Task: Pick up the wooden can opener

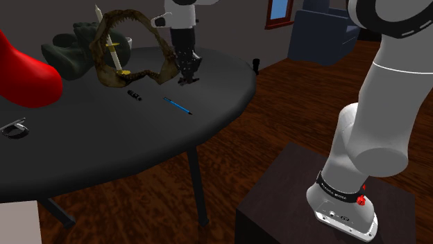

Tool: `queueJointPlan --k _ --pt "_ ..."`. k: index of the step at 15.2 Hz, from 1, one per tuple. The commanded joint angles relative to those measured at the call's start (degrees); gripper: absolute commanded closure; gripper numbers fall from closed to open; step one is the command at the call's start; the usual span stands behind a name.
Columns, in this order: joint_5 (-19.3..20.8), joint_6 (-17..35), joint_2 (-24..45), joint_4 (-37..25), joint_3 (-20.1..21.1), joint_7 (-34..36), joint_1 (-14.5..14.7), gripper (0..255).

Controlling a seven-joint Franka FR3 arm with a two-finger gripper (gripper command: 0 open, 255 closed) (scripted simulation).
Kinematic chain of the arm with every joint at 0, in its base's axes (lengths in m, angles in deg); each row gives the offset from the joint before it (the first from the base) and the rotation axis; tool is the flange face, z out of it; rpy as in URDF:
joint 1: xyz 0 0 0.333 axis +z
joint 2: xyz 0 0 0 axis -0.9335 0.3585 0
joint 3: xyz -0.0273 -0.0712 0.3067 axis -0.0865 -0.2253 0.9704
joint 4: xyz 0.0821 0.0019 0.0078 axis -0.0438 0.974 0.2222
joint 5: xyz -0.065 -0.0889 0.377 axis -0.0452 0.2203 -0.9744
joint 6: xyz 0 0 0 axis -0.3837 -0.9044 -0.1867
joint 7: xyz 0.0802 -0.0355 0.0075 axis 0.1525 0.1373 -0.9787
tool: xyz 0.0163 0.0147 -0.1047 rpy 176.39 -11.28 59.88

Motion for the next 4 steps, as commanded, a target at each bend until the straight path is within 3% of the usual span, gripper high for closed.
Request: queueJointPlan --k 1,4 --pt "0.0 -1.7 0.4 -2.1 0.0 0.1 0.0 255" --pt "0.0 -2.7 0.6 -3.2 0.0 0.1 0.0 255"
